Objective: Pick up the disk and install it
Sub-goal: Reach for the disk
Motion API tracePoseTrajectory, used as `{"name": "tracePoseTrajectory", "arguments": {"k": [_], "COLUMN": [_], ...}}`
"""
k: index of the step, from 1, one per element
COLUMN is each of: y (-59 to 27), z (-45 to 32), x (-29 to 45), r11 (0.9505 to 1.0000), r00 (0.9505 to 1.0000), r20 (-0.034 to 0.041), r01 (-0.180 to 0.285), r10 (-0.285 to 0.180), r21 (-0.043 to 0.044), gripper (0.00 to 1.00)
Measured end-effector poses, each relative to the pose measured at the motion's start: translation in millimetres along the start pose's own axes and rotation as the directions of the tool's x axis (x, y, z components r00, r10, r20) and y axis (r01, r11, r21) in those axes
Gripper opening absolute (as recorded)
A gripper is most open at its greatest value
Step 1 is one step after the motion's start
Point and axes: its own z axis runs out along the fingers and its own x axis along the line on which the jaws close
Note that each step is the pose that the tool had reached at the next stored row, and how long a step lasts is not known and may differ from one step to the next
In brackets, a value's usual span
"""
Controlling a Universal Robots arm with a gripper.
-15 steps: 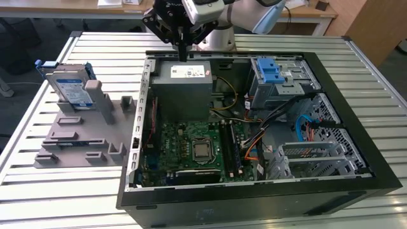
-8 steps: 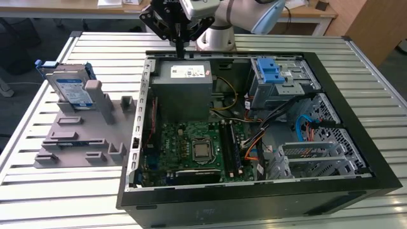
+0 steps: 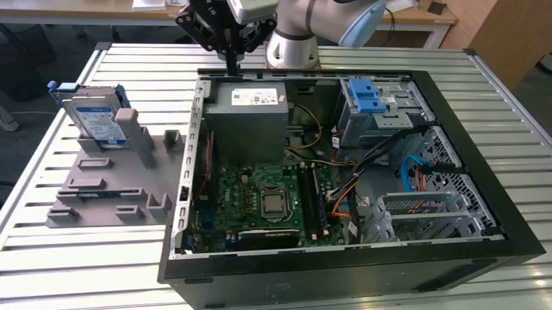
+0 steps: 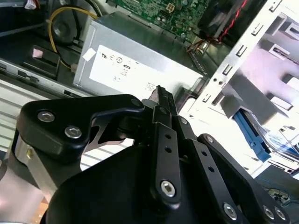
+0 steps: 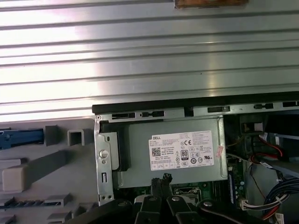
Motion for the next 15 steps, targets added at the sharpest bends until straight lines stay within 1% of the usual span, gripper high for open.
{"name": "tracePoseTrajectory", "arguments": {"k": [7,15], "y": [0.5,0.4], "z": [-0.4,-0.7], "x": [18.2,36.2], "r11": [1.0000,1.0000], "r00": [1.0000,1.0000], "r20": [0.0000,0.0000], "r01": [0.000,0.000], "r10": [0.000,0.000], "r21": [0.0000,0.0000], "gripper": [0.11,0.11]}}
